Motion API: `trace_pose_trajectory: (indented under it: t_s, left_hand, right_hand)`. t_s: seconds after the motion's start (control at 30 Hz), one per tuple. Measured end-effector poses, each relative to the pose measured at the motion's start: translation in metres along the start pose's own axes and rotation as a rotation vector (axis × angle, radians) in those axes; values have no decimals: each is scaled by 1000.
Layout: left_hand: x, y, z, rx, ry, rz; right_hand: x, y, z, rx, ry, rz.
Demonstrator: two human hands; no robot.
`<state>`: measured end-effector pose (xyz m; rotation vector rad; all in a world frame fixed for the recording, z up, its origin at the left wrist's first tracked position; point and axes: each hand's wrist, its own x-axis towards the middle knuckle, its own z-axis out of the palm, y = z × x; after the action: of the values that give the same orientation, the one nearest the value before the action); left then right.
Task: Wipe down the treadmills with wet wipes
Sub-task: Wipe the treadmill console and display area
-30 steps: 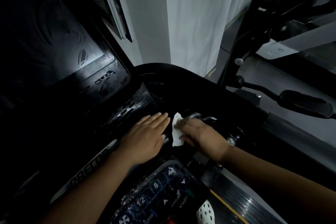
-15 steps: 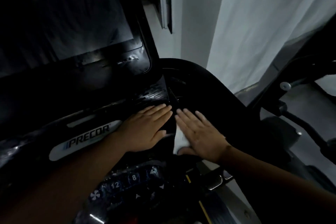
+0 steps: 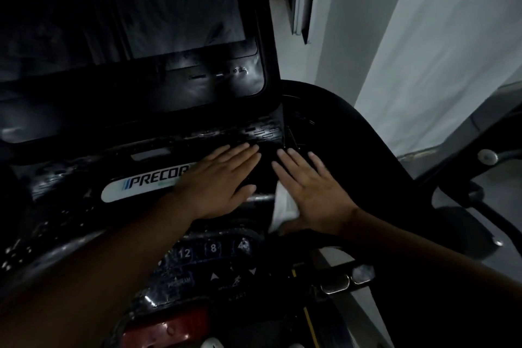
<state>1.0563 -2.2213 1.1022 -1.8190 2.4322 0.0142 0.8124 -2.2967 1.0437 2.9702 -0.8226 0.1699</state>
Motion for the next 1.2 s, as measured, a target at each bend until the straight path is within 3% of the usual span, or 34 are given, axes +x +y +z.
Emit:
trace_pose_trajectory:
  t_s: [0.1, 0.23, 0.37, 0.53, 0.63, 0.73, 0.87, 1.03, 1.2]
  left_hand:
    - [0, -1, 2, -9, 8, -2]
    - [1, 0, 1, 0, -13, -6]
    - [0, -1, 0, -28, 2, -9]
    - [-3, -4, -2, -44, 12, -25]
    - [-11, -15, -1, -52, 20, -29]
    - [-23, -27, 3, -51, 25, -80]
    - [-24, -28, 4, -54, 45, -97]
    - [-25, -29, 7, -77, 100, -93]
    - [-25, -29, 9, -80, 104, -79]
  right_hand:
    - [-1, -23, 11, 8, 71, -79]
    - [-23, 22, 5, -150, -72, -226]
    - [14, 16, -18, 68, -183, 39]
    - [34, -7, -29, 304, -168, 105]
    - [30, -1, -43, 545, 57, 263]
    - [25, -16, -38, 441, 329, 461]
    - [17, -45, -22, 595, 342, 592]
    - [-2, -56, -32, 667, 526, 641]
    - [-6, -89, -9, 525, 166, 379]
